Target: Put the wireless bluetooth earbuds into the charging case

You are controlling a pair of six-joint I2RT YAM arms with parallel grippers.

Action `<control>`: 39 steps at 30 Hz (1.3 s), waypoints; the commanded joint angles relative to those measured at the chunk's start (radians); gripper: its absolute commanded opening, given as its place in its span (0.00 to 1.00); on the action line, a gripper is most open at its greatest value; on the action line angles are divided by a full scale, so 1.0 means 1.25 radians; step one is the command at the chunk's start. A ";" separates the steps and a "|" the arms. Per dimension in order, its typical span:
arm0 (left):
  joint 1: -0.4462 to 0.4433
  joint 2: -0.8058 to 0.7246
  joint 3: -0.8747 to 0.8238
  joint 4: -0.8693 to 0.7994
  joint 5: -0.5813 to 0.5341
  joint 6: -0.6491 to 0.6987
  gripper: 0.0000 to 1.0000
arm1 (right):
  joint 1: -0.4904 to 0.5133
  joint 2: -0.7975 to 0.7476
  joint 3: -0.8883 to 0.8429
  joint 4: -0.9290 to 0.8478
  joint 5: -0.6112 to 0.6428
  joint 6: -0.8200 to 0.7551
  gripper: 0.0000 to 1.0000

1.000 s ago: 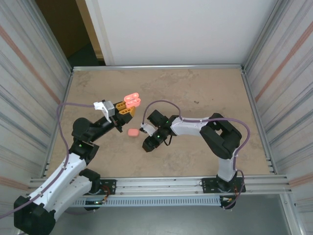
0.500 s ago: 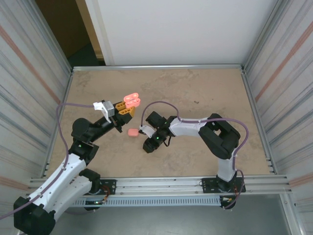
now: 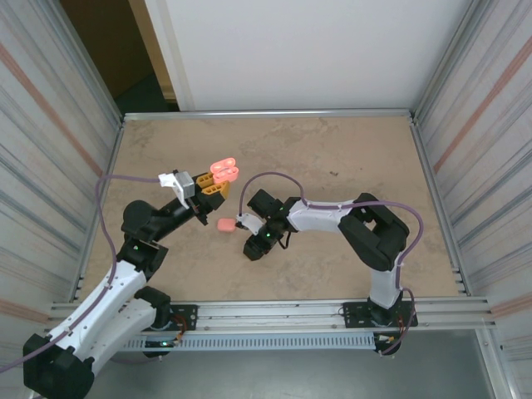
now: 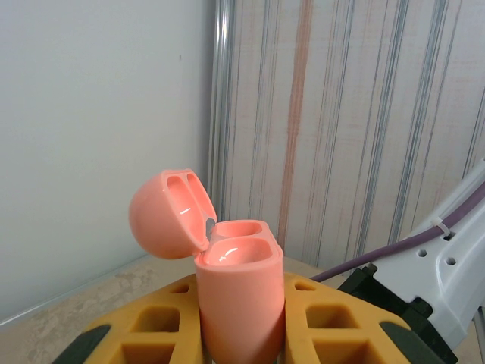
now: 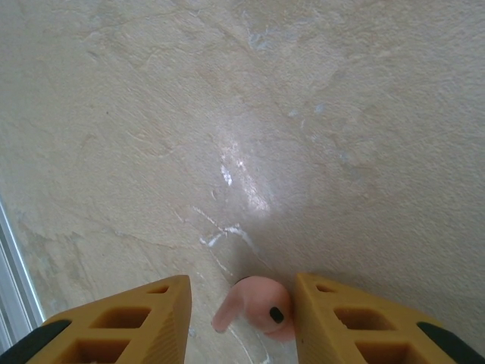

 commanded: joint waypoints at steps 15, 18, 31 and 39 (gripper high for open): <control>0.005 -0.010 0.023 0.004 0.004 0.009 0.00 | -0.005 -0.041 0.020 -0.073 0.033 -0.035 0.43; 0.005 -0.007 0.026 0.004 0.004 0.008 0.00 | -0.010 -0.032 0.028 -0.069 0.033 -0.036 0.43; 0.005 -0.002 0.030 0.002 0.009 0.011 0.00 | -0.010 0.008 0.055 -0.064 0.010 -0.045 0.42; 0.005 -0.004 0.030 -0.003 0.010 0.014 0.00 | -0.004 0.028 0.050 -0.062 0.009 -0.043 0.41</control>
